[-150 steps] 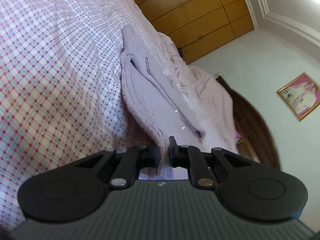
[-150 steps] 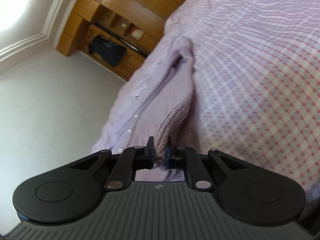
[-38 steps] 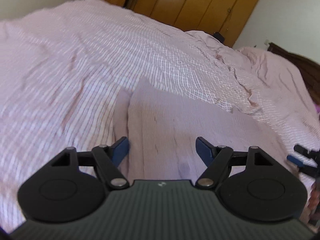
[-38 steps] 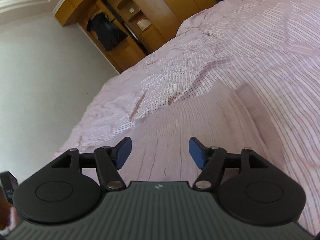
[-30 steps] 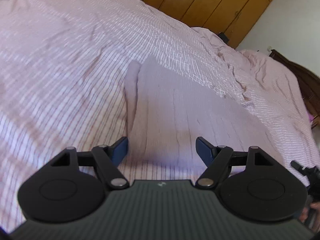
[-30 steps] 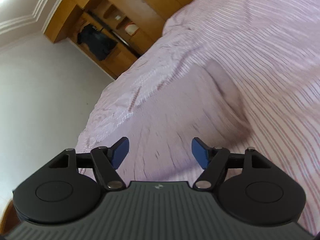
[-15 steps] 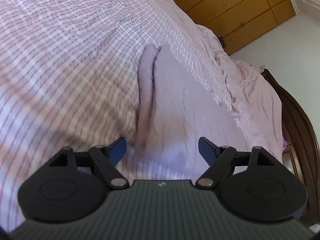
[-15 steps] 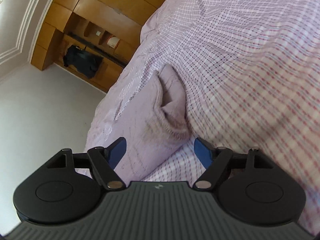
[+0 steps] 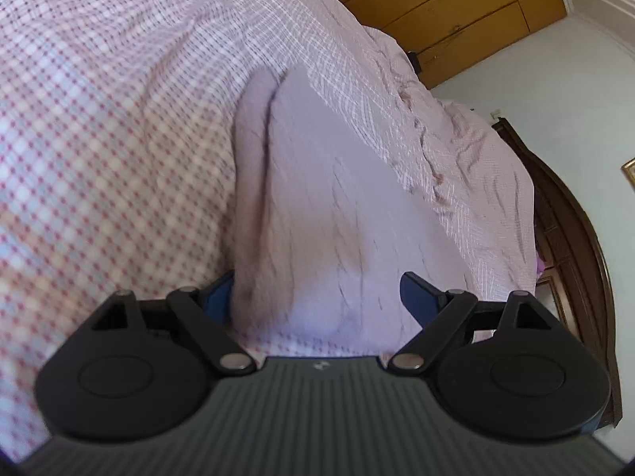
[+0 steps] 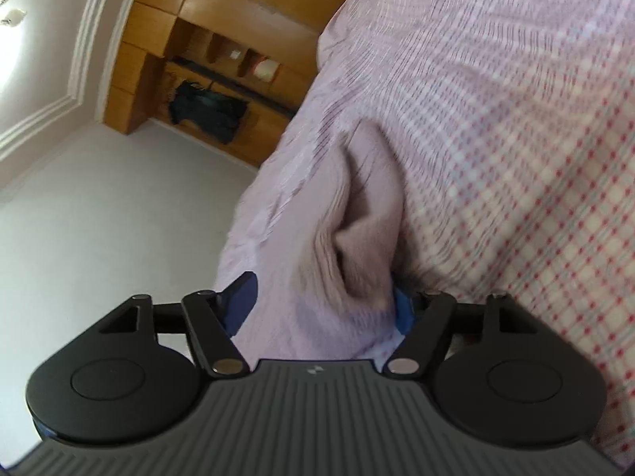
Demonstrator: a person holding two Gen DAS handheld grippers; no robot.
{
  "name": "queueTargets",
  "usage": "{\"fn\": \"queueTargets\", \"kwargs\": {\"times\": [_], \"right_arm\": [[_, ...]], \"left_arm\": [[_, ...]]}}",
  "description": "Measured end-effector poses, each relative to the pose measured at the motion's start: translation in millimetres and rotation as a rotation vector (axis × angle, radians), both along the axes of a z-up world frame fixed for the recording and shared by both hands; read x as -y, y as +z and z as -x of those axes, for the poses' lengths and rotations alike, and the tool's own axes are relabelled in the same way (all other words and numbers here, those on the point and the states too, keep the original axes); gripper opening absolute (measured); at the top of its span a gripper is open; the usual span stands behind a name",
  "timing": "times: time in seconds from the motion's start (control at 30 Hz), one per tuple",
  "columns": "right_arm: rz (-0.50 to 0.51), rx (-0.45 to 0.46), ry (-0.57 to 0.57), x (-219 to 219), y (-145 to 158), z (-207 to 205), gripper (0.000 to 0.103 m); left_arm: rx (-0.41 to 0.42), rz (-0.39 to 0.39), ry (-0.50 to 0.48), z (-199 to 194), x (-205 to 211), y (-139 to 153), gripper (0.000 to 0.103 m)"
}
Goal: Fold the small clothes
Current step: 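Grasp the folded end of the cardigan strip with both grippers, then fold the held end over the strip and open both grippers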
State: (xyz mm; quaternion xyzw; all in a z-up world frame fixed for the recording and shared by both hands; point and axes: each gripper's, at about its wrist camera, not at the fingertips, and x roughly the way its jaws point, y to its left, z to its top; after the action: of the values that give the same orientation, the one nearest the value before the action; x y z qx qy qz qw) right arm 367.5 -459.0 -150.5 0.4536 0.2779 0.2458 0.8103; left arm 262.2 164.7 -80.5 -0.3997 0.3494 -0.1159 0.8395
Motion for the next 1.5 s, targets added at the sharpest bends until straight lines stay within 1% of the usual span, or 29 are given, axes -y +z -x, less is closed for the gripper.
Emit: {"fn": "queueTargets", "kwargs": {"times": [0.07,0.13,0.17,0.2,0.23,0.27,0.3,0.33,0.37,0.4,0.43,0.57,0.67,0.77,0.8,0.93,1.03,1.13,1.2,1.27,1.37,1.43,1.5], "right_arm": [[0.006,-0.029,-0.007,-1,0,-3,0.069],[0.01,-0.051,-0.017,-1,-1,-9,0.062],[0.012,-0.061,-0.024,-1,-2,-11,0.055],[0.015,-0.074,-0.034,0,-3,-13,0.043],[0.018,-0.089,-0.045,0,-4,-13,0.036],[0.008,-0.097,-0.053,1,-3,-17,0.028],[-0.02,-0.098,-0.063,2,-4,-15,0.022],[-0.048,-0.091,-0.071,4,-4,-13,0.021],[-0.072,-0.091,-0.081,5,-4,-10,0.02],[-0.112,-0.097,-0.093,6,-4,-7,0.019],[-0.141,-0.102,-0.103,7,-3,-3,0.018],[-0.16,-0.089,-0.118,6,11,19,0.017],[-0.17,-0.103,-0.11,8,23,34,0.017],[-0.175,-0.185,-0.099,13,32,53,0.017],[-0.169,-0.195,-0.094,15,36,60,0.017],[-0.155,-0.197,-0.079,25,47,104,0.017],[-0.144,-0.188,-0.063,27,49,144,0.017],[-0.132,-0.186,-0.049,32,48,180,0.017],[-0.114,-0.189,-0.047,32,47,197,0.018],[-0.103,-0.19,-0.051,33,43,207,0.018],[-0.11,-0.215,-0.062,36,29,208,0.018],[-0.136,-0.249,-0.06,39,14,208,0.018],[-0.166,-0.258,-0.045,43,9,204,0.019]], "left_arm": [[-0.014,-0.049,-0.009,-8,8,1,0.087],[-0.016,-0.048,-0.007,-18,11,1,0.086],[-0.015,-0.036,-0.005,-20,11,1,0.085],[-0.023,-0.033,0.005,-22,10,0,0.072],[-0.046,-0.045,0.029,-21,8,0,0.039],[-0.076,-0.039,0.049,-19,4,-4,0.029],[-0.087,0.003,0.069,-13,1,-8,0.029],[-0.078,0.051,0.084,-8,-1,-11,0.026],[-0.072,0.056,0.09,-2,1,-10,0.026],[-0.062,0.044,0.097,3,2,-6,0.025],[-0.045,0.055,0.107,8,1,-4,0.024],[-0.04,0.138,0.147,24,-9,5,0.022],[-0.024,0.122,0.126,38,-7,18,0.022],[-0.013,0.08,0.088,59,-4,35,0.022],[-0.015,0.071,0.078,70,-5,39,0.022],[-0.008,0.062,0.072,117,-9,49,0.022],[-0.008,0.053,0.067,153,-7,51,0.022],[-0.034,0.068,0.07,182,-7,41,0.022],[-0.07,0.103,0.065,190,-13,28,0.022],[-0.095,0.103,0.064,189,-18,16,0.022],[-0.121,0.099,0.063,188,-22,7,0.023],[-0.13,0.053,0.066,187,-22,7,0.024],[-0.141,0.054,0.069,189,-26,4,0.026]]}}
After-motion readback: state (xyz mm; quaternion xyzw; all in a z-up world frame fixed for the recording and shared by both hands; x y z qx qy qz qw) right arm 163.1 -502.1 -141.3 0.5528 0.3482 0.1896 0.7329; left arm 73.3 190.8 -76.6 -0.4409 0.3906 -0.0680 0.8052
